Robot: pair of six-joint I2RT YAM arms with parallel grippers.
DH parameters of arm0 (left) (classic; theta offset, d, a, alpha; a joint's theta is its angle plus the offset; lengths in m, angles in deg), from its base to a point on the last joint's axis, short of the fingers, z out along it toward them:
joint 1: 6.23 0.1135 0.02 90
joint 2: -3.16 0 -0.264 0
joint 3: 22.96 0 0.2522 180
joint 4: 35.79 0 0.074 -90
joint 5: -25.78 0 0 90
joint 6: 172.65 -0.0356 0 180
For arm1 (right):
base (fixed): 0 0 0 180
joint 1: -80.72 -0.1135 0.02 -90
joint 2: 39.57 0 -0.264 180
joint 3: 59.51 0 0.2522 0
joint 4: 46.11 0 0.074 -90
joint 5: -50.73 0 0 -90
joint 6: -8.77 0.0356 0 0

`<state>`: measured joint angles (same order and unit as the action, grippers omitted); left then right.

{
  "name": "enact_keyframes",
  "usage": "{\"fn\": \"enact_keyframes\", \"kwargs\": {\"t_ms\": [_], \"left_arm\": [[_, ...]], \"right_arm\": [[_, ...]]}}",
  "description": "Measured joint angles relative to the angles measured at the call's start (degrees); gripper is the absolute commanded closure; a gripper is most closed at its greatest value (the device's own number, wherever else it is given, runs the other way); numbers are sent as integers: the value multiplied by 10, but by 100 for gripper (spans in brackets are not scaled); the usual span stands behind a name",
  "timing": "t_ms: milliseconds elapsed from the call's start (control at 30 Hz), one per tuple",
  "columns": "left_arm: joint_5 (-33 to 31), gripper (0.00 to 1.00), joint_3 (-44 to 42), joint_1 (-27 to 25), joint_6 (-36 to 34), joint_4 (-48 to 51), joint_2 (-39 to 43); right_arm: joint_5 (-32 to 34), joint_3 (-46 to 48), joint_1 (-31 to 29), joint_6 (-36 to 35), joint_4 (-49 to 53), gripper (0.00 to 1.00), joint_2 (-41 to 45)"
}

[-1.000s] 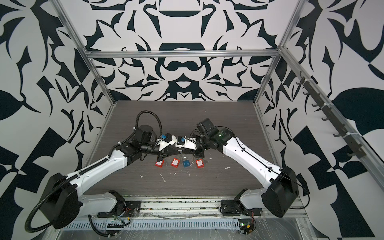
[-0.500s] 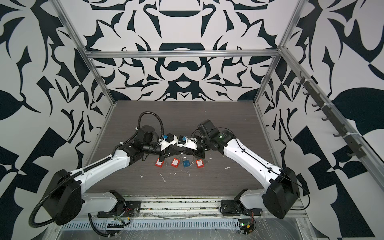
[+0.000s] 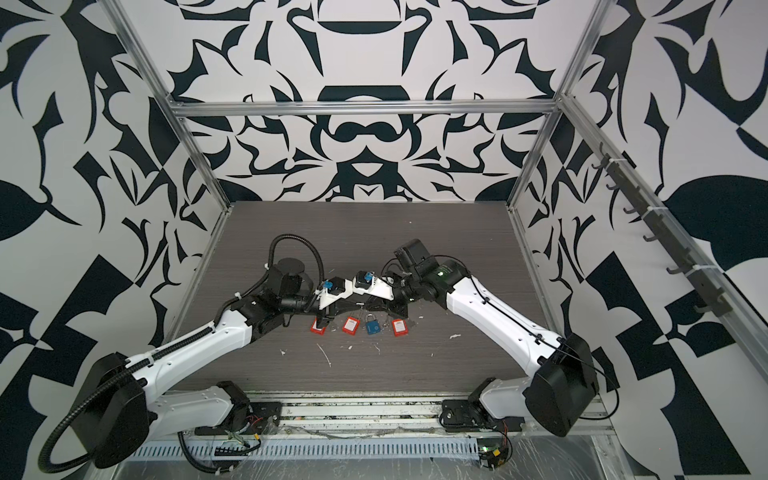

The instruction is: Lock with the key

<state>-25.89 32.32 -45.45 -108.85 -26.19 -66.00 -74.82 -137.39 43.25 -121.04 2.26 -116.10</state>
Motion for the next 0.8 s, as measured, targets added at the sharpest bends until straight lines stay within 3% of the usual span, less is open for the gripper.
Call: {"fn": "enact_keyframes", "kwargs": {"t_ms": [267, 800], "left_arm": [[1, 100, -4, 2, 27, -34, -29], [55, 100, -4, 19, 57, -87, -91]], "right_arm": [[28, 47, 0, 23, -68, 100, 18], [54, 76, -2, 35, -104, 100, 14]]}}
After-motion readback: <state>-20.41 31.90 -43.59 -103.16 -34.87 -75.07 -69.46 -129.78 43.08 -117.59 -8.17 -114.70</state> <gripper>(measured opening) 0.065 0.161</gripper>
